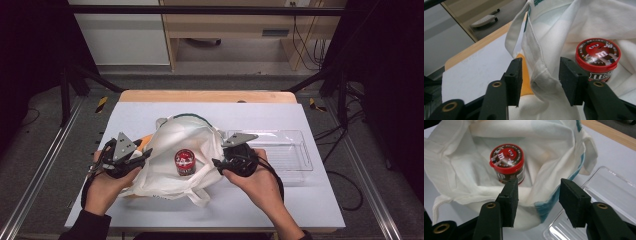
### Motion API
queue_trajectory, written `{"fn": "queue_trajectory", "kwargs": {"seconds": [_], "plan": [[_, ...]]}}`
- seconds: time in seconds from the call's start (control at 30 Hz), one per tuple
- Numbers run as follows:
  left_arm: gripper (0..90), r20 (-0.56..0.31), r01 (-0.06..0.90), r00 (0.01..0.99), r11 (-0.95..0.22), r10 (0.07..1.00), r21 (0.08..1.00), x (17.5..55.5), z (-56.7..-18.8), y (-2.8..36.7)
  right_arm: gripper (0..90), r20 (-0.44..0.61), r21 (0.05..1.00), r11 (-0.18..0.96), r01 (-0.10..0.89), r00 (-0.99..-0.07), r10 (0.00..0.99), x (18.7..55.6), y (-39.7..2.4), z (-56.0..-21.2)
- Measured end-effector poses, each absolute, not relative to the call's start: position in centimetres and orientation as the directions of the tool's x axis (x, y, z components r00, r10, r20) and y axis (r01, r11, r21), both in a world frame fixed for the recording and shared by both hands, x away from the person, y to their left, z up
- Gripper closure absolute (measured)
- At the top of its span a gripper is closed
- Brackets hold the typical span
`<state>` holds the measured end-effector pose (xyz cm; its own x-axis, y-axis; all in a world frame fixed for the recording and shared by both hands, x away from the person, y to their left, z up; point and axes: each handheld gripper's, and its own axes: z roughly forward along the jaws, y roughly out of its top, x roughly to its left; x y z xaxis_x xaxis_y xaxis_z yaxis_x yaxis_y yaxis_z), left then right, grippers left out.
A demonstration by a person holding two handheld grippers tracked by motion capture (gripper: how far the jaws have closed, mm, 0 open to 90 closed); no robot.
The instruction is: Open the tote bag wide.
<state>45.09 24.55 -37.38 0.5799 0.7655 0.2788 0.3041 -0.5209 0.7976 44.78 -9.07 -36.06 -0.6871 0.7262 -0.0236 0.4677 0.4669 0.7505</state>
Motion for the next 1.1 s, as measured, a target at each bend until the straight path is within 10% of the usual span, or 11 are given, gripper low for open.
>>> {"fn": "queue_trajectory", "kwargs": {"seconds": [0.47,1.1], "plan": [[80.2,0.244,0.348,0.568,-0.498,0.786,0.794,45.1,-38.5,26.2,65.2,-0.066,0.745,0.483,0.461,-0.668,0.741,40.6,-9.7,-38.7],[82.0,0.252,0.390,0.570,-0.528,0.782,0.755,46.4,-40.9,26.0,82.1,-0.064,0.703,0.505,0.500,-0.664,0.745,40.3,-10.5,-43.6]]}}
